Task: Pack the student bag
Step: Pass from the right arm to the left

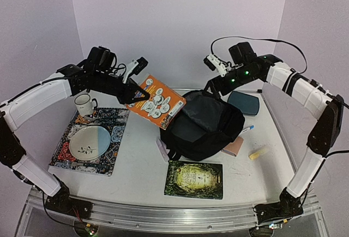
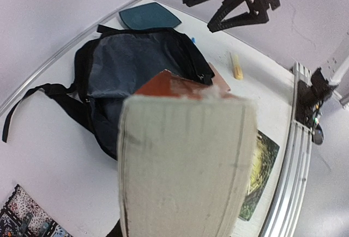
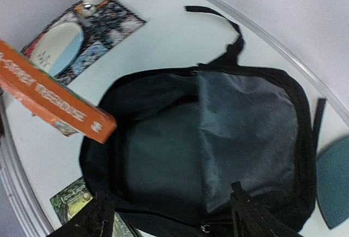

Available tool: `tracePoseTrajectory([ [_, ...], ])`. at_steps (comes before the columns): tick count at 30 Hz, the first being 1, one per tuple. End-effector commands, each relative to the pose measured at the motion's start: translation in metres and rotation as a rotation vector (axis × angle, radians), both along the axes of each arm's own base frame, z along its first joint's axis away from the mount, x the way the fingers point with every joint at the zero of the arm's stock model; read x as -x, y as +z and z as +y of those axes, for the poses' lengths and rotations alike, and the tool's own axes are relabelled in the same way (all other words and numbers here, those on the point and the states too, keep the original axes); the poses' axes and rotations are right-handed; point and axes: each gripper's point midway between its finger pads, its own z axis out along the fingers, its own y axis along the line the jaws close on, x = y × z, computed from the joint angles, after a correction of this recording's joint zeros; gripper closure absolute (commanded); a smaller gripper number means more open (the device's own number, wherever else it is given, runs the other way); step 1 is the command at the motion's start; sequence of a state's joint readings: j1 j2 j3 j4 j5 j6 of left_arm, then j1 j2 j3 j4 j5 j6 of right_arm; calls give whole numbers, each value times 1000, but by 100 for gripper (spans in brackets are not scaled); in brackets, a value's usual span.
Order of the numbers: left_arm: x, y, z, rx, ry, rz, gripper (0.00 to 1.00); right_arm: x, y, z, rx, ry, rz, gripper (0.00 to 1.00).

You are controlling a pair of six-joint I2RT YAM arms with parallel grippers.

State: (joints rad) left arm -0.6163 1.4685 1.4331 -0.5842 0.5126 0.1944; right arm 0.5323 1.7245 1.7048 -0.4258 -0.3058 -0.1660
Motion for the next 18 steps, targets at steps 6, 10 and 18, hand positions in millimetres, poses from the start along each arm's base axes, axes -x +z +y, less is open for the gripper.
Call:
tracePoseTrajectory([
  [6, -31, 48, -7, 380, 278, 180, 100, -67, -28, -98, 6, -539, 14, 19],
  [10, -36, 38, -7, 492, 375, 342, 100, -90, -57, -110, 30, -594, 40, 18],
  [18, -46, 30, -11, 642, 476, 554, 100, -125, -119, -112, 95, -624, 93, 23],
])
